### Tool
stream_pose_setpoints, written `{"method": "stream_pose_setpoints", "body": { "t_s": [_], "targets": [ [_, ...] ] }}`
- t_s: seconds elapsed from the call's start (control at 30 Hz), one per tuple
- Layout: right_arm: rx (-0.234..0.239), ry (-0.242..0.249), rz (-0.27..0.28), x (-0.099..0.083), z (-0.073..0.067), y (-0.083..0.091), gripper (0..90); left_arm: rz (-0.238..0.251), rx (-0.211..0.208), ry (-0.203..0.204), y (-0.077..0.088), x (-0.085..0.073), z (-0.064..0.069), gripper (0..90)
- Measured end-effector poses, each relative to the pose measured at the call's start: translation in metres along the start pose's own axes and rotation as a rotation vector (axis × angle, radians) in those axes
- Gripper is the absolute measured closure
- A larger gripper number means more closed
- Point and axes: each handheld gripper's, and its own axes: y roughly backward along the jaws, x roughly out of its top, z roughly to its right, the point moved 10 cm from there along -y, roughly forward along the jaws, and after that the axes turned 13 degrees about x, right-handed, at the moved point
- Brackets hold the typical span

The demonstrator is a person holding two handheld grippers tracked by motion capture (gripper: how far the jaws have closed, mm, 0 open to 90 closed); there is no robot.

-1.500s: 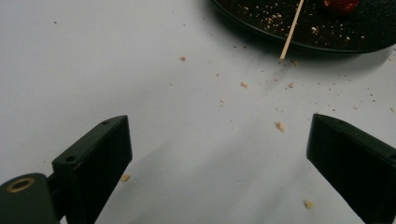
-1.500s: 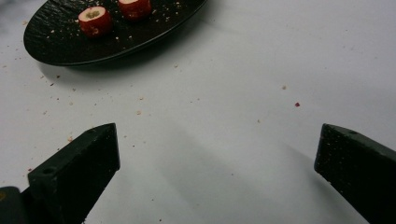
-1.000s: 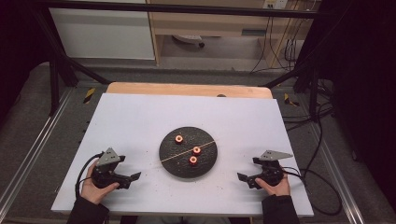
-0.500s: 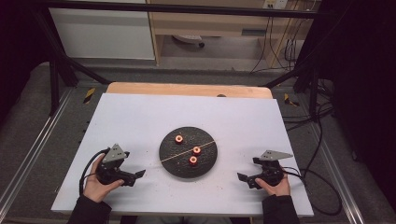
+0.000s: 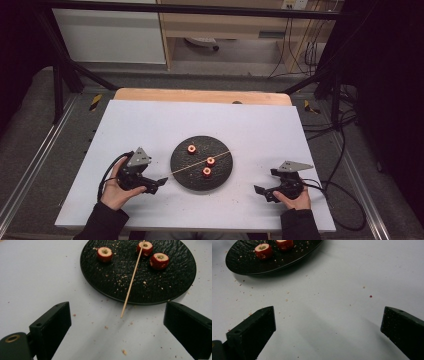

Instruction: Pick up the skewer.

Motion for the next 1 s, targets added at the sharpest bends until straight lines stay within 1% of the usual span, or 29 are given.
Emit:
{"method": "stream_pose_setpoints", "body": {
  "t_s": [0.17,0.37,0.6,0.67,0.77,0.87,1.0],
  "targets": [
    [-0.001,0.001,-0.001,0.0,0.0,-0.001,0.6,-0.023,-0.009,-0.028,-0.01,0.008,0.007,7.9],
    [0.0,0.001,-0.004,0.0,0.0,-0.001,0.6,-0.049,-0.016,-0.05,-0.022,0.015,0.014,9.0],
    [0.005,-0.004,-0.007,-0.001,0.0,-0.001,0.7,-0.084,-0.015,-0.075,-0.035,0.023,0.02,11.7],
    [0.004,-0.003,-0.01,-0.001,0.0,-0.001,0.7,-0.092,-0.017,-0.085,-0.037,0.025,0.022,13.5],
    [0.005,-0.004,-0.013,-0.002,0.0,-0.002,0.7,-0.101,-0.022,-0.088,-0.042,0.028,0.026,16.1],
    [0.005,-0.004,-0.012,-0.002,0.0,-0.002,0.7,-0.112,-0.032,-0.1,-0.047,0.031,0.029,19.1],
    [0.008,0.001,-0.015,-0.002,-0.001,-0.002,0.7,-0.127,-0.055,-0.113,-0.053,0.033,0.034,25.6]
  ]
}}
